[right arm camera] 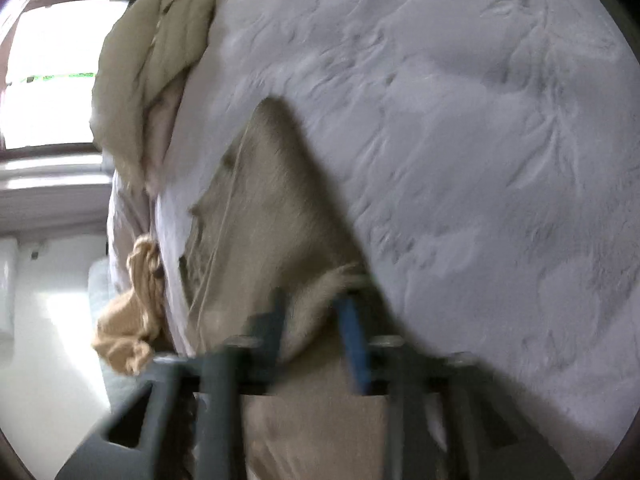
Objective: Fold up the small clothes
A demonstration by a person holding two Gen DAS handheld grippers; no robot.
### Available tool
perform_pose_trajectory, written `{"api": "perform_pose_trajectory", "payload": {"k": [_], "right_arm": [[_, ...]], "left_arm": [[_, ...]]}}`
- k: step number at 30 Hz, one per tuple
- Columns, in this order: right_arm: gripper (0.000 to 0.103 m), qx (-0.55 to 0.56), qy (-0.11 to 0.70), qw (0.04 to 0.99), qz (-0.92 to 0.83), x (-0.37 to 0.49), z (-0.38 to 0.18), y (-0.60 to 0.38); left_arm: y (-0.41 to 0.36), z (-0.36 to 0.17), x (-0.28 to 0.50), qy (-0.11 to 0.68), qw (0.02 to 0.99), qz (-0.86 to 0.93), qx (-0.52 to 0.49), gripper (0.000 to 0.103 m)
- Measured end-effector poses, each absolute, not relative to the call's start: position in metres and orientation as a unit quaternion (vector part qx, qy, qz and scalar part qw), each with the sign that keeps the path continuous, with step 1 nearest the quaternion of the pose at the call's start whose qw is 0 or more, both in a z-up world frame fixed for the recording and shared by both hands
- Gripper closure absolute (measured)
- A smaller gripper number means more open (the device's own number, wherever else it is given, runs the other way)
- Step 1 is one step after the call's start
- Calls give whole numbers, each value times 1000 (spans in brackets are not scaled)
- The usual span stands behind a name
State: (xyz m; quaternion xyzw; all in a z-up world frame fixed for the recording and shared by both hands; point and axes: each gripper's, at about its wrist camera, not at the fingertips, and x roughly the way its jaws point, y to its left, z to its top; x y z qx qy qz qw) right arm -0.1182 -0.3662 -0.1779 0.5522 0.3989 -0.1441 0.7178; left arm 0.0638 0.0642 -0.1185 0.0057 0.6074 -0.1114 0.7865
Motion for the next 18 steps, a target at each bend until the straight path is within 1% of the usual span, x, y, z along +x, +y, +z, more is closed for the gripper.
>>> {"api": "perform_pose_trajectory", "payload": {"k": [2, 6, 13, 14, 15, 16, 17, 18], "right_arm": [[97, 516, 419, 730, -158, -117, -178, -364], [97, 482, 452, 736, -148, -120, -168, -357], [94, 391, 530, 733, -168, -132, -147, -337], [88, 389, 535, 732, -164, -135, -146, -335], [68, 389, 540, 730, -157, -135, -144, -330], [51, 393, 543, 726, -150, -138, -142, -323], [22, 399, 543, 724, -146, -141, -141, -318], [18, 406, 537, 726, -140, -144, -139, -315]], "left_arm": [[66, -119, 59, 611, 784, -112, 7, 26], [69, -118, 49, 616, 779, -113, 14, 26], [63, -101, 25, 618, 773, -134, 44, 26], [61, -98, 21, 618, 772, -140, 48, 26], [57, -94, 16, 618, 771, -147, 54, 25], [55, -92, 12, 619, 769, -150, 59, 22], [53, -89, 8, 619, 768, -154, 62, 17], [52, -85, 4, 616, 769, -157, 62, 15]]}}
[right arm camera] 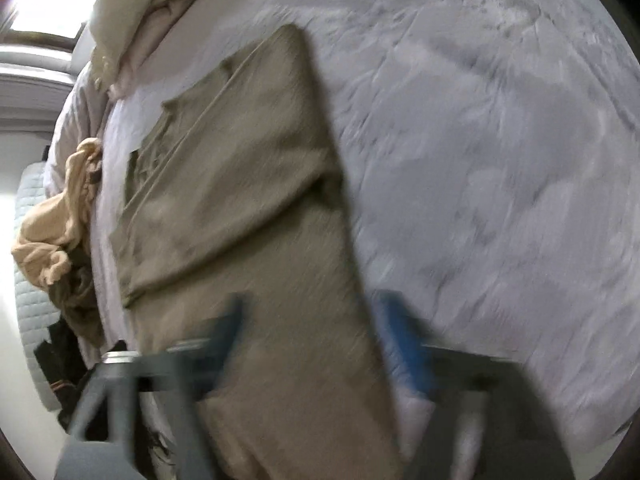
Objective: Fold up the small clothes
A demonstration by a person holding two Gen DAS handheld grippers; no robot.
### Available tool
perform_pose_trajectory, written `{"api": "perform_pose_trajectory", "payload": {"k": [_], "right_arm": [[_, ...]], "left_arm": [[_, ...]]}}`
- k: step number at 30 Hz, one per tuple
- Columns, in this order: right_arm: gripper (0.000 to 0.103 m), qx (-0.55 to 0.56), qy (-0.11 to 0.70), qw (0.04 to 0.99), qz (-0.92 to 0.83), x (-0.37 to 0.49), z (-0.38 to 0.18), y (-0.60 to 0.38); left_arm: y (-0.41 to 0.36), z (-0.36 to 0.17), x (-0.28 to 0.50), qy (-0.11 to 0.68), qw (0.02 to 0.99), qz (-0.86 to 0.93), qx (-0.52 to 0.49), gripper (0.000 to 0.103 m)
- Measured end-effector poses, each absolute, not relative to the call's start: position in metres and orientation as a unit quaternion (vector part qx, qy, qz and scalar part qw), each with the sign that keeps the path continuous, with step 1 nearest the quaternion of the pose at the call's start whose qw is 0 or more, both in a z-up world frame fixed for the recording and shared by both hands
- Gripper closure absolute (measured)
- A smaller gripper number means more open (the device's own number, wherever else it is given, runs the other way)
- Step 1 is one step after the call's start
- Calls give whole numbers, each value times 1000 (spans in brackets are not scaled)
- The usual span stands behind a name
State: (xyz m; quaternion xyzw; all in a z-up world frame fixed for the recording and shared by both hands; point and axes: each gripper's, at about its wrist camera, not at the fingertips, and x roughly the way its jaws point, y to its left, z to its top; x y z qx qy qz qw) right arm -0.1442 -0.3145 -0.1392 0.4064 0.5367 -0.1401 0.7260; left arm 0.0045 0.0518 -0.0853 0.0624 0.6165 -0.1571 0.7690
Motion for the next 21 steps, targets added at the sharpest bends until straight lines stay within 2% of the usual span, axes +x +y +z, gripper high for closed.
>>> {"api": "perform_pose_trajectory", "payload": {"k": [3, 4, 5, 12, 17, 21], "right_arm": [[15, 438, 511, 730, -119, -155, -133, -299], [3, 448, 509, 727, -111, -156, -132, -293], [1, 455, 513, 721, -103, -152, -133, -287], [0, 466, 486, 737, -62, -154, -113, -246], [0, 380, 535, 750, -84, -145, -94, -223], [0, 337, 537, 766, -108, -146, -80, -221]], "left_arm": [[48, -76, -6, 612, 770, -167, 68, 15], [47, -74, -8, 612, 769, -170, 69, 15], [46, -71, -12, 615, 766, -175, 70, 15], [48, -68, -34, 641, 740, -183, 89, 15], [52, -60, -46, 644, 736, -188, 90, 15], [55, -51, -47, 638, 744, -176, 92, 15]]}}
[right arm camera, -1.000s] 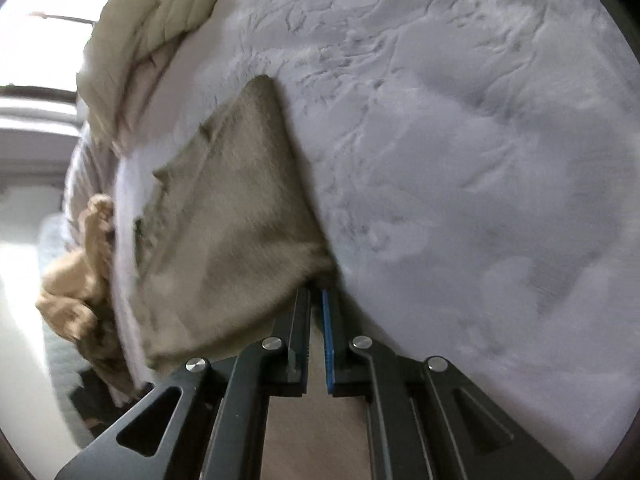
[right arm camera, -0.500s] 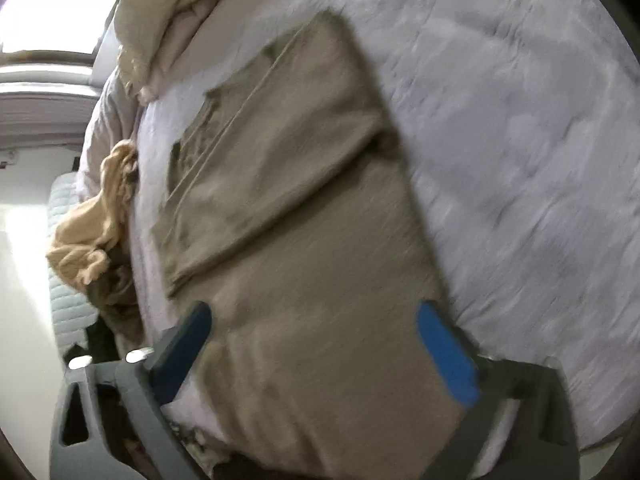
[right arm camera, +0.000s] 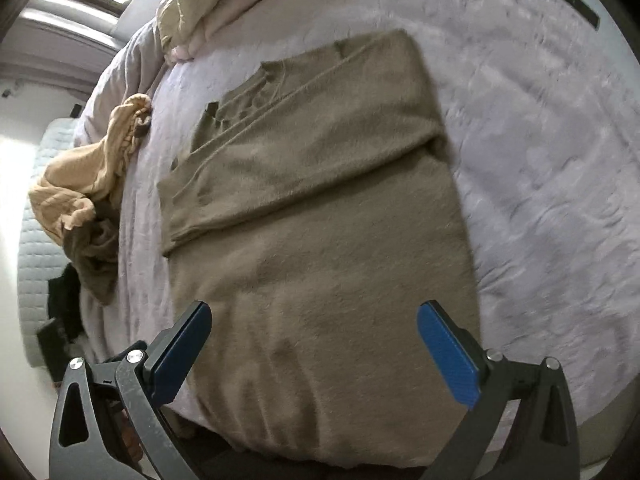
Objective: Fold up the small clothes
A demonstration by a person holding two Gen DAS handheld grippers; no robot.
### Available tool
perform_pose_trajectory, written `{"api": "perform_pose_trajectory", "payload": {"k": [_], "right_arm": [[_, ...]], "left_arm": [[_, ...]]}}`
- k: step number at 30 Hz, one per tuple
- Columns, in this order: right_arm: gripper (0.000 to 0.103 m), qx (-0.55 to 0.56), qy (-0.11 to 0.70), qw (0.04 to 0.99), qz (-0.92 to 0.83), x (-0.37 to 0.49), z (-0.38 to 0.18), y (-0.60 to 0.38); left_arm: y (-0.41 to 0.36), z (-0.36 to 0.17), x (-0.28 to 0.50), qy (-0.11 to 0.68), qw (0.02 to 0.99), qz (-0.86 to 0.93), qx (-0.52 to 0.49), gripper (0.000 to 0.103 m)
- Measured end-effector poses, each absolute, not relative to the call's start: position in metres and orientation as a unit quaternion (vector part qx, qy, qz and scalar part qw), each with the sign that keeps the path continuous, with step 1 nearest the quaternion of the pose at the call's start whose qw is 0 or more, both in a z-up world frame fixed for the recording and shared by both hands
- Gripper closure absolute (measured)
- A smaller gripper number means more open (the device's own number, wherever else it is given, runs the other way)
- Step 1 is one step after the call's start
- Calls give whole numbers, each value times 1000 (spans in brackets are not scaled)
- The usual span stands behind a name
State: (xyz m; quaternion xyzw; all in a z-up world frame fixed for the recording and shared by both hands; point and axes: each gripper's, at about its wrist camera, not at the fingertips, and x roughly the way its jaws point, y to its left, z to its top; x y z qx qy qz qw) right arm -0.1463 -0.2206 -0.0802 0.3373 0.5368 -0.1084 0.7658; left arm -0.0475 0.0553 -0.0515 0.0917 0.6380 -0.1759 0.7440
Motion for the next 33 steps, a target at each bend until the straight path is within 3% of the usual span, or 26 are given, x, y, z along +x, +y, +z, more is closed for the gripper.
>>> {"api": "perform_pose_trajectory", "payload": {"k": [19, 33], "right_arm": [[0, 306, 586, 748, -66, -153, -87, -233], [0, 309, 608, 730, -36, -172, -103, -259]], "left_arm": [[39, -33, -70, 625, 767, -110, 90, 15], [93, -39, -105, 638, 769, -22, 44, 15]]}}
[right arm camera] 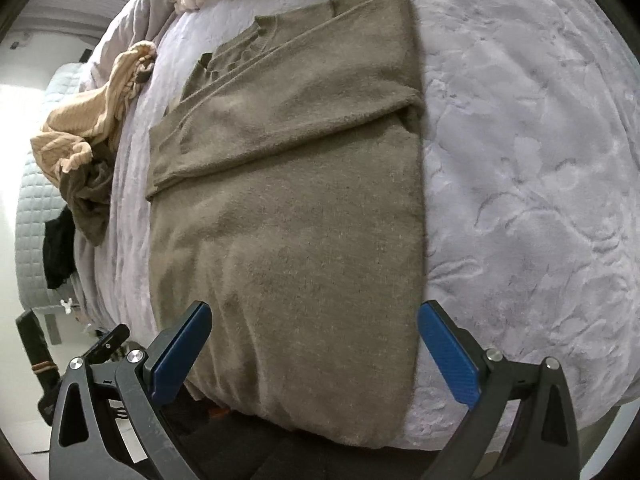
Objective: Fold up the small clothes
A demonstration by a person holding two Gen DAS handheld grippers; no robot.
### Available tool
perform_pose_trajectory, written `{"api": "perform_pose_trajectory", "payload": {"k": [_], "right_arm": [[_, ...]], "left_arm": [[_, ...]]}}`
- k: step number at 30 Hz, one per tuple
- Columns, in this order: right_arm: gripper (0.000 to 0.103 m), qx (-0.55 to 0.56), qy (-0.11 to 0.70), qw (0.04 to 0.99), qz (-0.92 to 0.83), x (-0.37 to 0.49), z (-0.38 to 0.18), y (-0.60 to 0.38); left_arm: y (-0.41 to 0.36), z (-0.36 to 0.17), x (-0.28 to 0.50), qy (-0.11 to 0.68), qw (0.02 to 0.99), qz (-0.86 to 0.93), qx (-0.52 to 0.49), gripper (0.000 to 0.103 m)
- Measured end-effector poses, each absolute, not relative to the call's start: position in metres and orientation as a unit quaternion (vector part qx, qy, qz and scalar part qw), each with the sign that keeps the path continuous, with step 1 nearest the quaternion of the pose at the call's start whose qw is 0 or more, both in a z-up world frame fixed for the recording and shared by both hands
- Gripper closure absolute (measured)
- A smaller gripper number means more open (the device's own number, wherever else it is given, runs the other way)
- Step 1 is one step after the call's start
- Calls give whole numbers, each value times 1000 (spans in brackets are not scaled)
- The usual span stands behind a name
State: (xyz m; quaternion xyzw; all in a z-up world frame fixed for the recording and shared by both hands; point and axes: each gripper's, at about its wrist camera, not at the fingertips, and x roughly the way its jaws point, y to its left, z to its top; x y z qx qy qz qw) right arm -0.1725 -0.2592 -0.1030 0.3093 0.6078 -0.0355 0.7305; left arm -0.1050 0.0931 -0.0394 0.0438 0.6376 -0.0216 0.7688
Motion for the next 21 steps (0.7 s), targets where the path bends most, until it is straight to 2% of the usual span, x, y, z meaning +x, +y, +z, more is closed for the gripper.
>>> {"api": "perform_pose_trajectory", "payload": {"k": [12, 21], "right_arm": [[0, 317, 619, 716, -59, -220, -128, -214], [0, 354, 618, 696, -91, -286, -155, -192]], "left_arm": [[131, -88, -142, 667, 737, -88, 68, 15], [159, -124, -163, 689, 709, -136, 72, 15]]}}
